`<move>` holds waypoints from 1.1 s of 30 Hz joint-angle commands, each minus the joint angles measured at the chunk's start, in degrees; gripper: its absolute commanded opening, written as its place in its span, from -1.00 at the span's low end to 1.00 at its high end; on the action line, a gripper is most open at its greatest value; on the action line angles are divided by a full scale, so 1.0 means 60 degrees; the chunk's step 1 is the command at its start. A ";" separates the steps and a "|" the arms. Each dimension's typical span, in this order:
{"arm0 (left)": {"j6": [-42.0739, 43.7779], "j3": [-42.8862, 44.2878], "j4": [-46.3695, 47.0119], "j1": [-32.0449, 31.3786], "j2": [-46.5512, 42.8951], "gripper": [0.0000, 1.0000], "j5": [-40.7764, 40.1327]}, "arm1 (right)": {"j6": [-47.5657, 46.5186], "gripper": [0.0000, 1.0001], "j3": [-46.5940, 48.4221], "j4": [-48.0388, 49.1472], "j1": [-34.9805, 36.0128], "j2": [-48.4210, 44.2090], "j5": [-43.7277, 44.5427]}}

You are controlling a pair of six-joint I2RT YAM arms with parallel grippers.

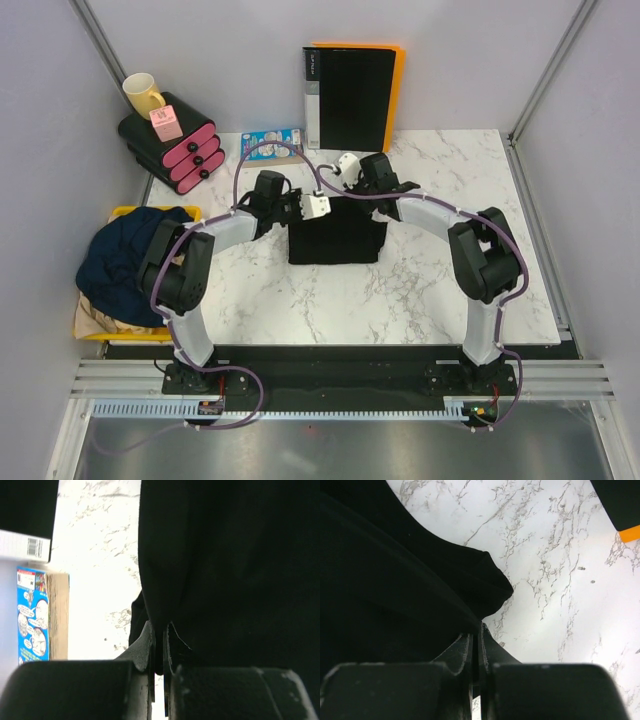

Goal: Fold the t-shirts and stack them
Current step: Fold the tshirt

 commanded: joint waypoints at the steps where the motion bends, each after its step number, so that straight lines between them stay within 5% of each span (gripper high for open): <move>1: -0.0536 0.0071 0.0796 0.0110 0.0262 -0.96 -0.1232 | 0.0157 -0.57 0.0380 0.0133 -0.0197 0.0083 0.0204; 2: -0.0536 0.0086 0.0796 0.0110 0.0262 -0.92 -0.1262 | 0.0142 -0.42 0.0366 0.0148 -0.0197 0.0097 0.0189; 4: -0.0580 0.0101 0.0782 0.0081 0.0277 -0.40 -0.1364 | 0.0127 0.10 0.0322 0.0192 -0.0183 0.0112 0.0277; 5: -0.0594 0.0072 0.0796 0.0052 0.0248 0.14 -0.1408 | 0.0127 0.27 0.0307 0.0293 -0.0197 0.0097 0.0451; 6: -0.0609 0.0043 0.0825 0.0037 0.0248 0.31 -0.1481 | 0.0127 0.49 0.0234 0.0381 -0.0197 0.0083 0.0583; 9: -0.0682 -0.0133 0.1263 0.0022 0.0204 0.96 -0.1891 | 0.0112 0.58 0.0175 0.0557 -0.0197 0.0039 0.1007; 12: -0.0799 -0.0499 0.2462 -0.0007 0.0101 0.99 -0.2753 | 0.0112 0.58 0.0117 0.0748 -0.0183 -0.0005 0.1724; 16: -0.1077 -0.0806 0.3782 -0.0036 -0.0089 0.99 -0.3970 | 0.0156 0.55 0.0029 0.1099 -0.0197 -0.0122 0.2458; 18: -0.1383 -0.0837 0.4091 -0.0036 -0.0322 0.99 -0.4205 | 0.0403 0.28 0.0087 0.1027 -0.0226 -0.0341 0.2285; 19: -0.1559 -0.0808 0.4107 -0.0036 -0.0411 0.99 -0.4424 | 0.0536 0.02 0.0174 0.0621 -0.0255 -0.0429 0.1399; 20: -0.1692 -0.0778 0.4049 -0.0036 -0.0498 0.99 -0.4499 | 0.0624 -0.50 0.0334 0.0269 -0.0299 -0.0503 0.0723; 22: -0.2072 -0.0604 0.3582 -0.0036 -0.0704 0.99 -0.4645 | 0.0873 -0.95 0.0716 -0.0376 -0.0285 -0.0489 -0.0622; 25: -0.2834 -0.0543 0.2513 -0.0007 -0.1156 0.91 -0.3658 | 0.0961 -1.00 0.0951 -0.0628 -0.0270 -0.0328 -0.1406; 28: -0.3361 -0.0442 0.0981 0.0022 -0.1523 -0.07 -0.1459 | 0.0918 -1.00 0.1302 -0.0803 -0.0285 0.0009 -0.1831; 29: -0.3522 -0.0325 0.0508 0.0008 -0.1539 -0.95 -0.0858 | 0.0889 -1.00 0.1578 -0.0891 -0.0329 0.0183 -0.2195; 33: -0.3539 -0.0104 -0.0871 0.0022 -0.1481 -0.96 0.2113 | 0.0830 -1.00 0.2502 -0.1433 -0.0490 0.0784 -0.3176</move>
